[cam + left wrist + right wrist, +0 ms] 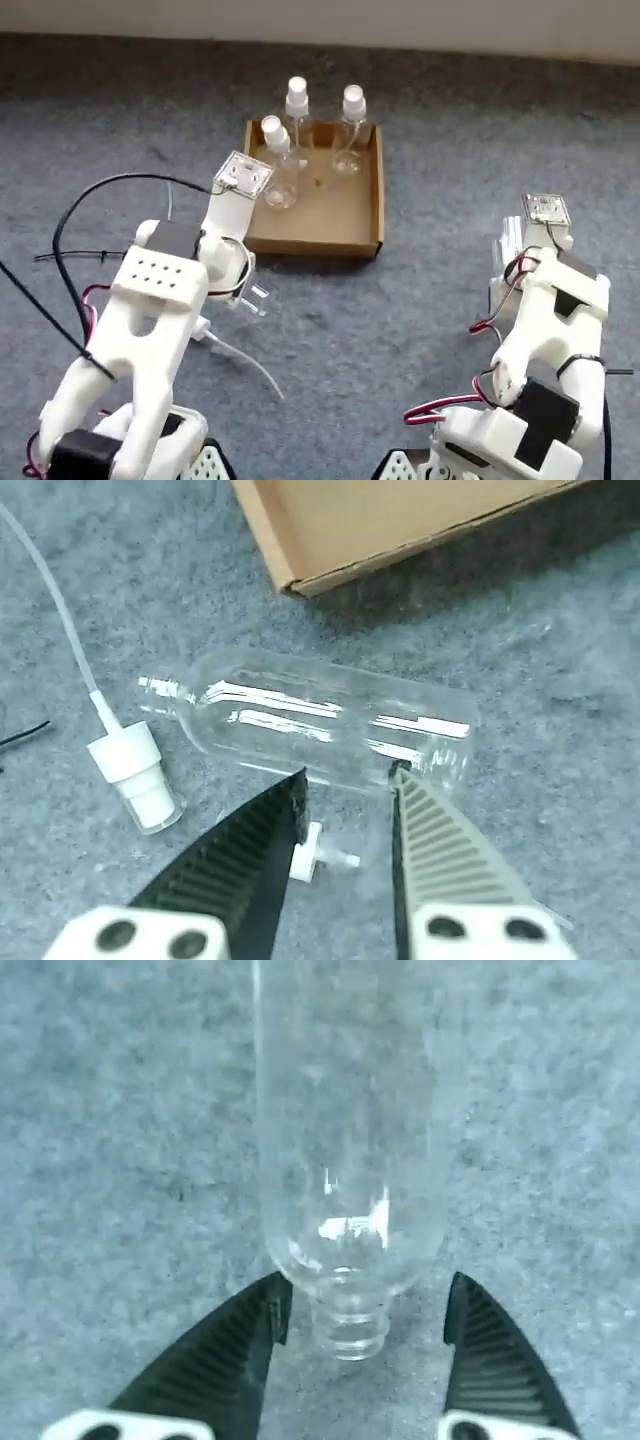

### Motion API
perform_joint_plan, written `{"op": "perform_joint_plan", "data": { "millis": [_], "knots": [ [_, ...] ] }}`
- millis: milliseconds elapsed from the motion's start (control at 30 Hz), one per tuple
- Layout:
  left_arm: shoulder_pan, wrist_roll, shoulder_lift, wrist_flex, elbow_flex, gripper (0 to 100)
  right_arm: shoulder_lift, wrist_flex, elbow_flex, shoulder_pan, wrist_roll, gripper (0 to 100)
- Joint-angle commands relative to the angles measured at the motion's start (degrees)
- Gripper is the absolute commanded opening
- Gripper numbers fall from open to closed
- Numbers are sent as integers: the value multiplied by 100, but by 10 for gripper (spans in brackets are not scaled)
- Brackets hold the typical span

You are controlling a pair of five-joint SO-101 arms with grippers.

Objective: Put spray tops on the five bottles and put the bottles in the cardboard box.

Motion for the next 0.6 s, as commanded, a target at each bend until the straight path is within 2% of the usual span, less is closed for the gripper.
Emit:
{"op": "perform_joint_plan", "data": {
  "millis": [0,233,367,433,533,567],
  "knots": [
    [-303,35,-831,-334,321,130,-13,145,-321,-286,-9,221],
    [-910,35,-1288,-607,813,130,-145,1077,-866,-488,563,221],
    [-919,35,-1288,-686,884,130,-752,1402,-1587,-119,914,212],
    [-919,35,-1288,-686,892,130,-1068,1341,-1754,136,1081,164],
    [-919,26,-1288,-686,884,130,-1358,1323,-1543,215,1371,20],
    [-919,26,-1288,-686,892,130,-1429,1323,-1411,259,1468,0]
  ]
}}
